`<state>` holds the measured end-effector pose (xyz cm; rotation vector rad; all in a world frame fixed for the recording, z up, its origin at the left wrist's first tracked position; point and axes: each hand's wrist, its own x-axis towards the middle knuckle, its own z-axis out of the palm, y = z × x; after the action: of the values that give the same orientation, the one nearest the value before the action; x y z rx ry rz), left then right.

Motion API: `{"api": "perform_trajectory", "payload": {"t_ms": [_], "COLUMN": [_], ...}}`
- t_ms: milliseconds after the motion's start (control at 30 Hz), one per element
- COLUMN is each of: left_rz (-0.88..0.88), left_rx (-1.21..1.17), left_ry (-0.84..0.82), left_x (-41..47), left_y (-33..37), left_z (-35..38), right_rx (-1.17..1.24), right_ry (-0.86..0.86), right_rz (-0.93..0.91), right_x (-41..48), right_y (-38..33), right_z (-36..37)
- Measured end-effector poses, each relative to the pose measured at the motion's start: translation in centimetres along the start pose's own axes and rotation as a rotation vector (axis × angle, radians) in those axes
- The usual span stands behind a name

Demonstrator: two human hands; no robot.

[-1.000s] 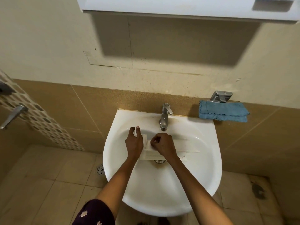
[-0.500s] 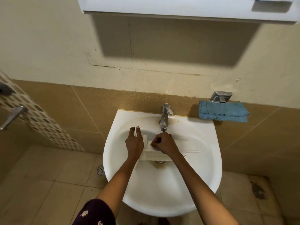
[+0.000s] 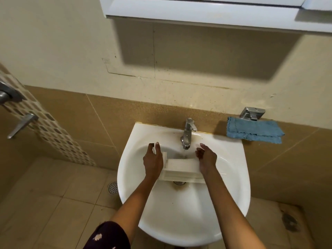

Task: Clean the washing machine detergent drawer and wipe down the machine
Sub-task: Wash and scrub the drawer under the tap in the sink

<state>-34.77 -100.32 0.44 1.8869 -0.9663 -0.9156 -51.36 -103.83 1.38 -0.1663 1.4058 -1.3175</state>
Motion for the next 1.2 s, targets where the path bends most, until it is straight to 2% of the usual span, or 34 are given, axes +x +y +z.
{"api": "perform_trajectory", "payload": {"t_ms": [100, 200, 333, 500, 600, 700, 800, 867, 967, 1067, 1133, 1200], "left_rz": [0.007, 0.002, 0.012, -0.019, -0.021, -0.017, -0.016, -0.017, -0.021, -0.029, -0.024, -0.011], "left_rx": [0.004, 0.017, 0.028, 0.01, 0.008, 0.011, 0.022, 0.016, 0.015, 0.028, 0.028, 0.036], "left_ry": [-0.004, -0.021, -0.02, -0.024, -0.028, -0.024, -0.021, -0.022, -0.024, -0.023, -0.025, -0.027], "left_x": [0.1, 0.2, 0.0, 0.3, 0.3, 0.3, 0.2, 0.3, 0.4, 0.5, 0.6, 0.6], "left_y": [-0.2, -0.2, 0.0, -0.4, -0.4, -0.4, -0.3, -0.3, -0.4, -0.6, -0.7, -0.7], "left_z": [0.0, 0.0, -0.1, 0.1, 0.2, 0.1, 0.1, 0.1, 0.1, 0.2, 0.3, 0.2], "right_rx": [0.175, 0.038, -0.143, -0.086, -0.055, 0.086, 0.3, 0.413, 0.385, 0.103, -0.23, -0.545], "right_ry": [-0.111, -0.241, -0.316, -0.258, -0.211, -0.228, -0.337, -0.489, -0.652, -0.516, -0.461, -0.566], "right_rz": [0.251, 0.427, 0.473, 0.515, 0.473, 0.495, 0.407, 0.324, 0.306, 0.265, -0.013, -0.314], "right_x": [1.4, 2.0, 2.5, 3.3, 4.3, 4.3, 3.4, 3.0, 1.7, -1.1, -2.2, -3.7], "right_y": [-1.0, -1.0, -0.2, 0.7, 1.1, 0.3, -0.6, -0.6, -0.3, 0.5, 1.6, 3.1], "right_z": [0.4, 1.6, 3.3, 3.4, 2.8, 2.2, 0.7, -0.7, -1.1, 0.8, 1.2, 0.9]}}
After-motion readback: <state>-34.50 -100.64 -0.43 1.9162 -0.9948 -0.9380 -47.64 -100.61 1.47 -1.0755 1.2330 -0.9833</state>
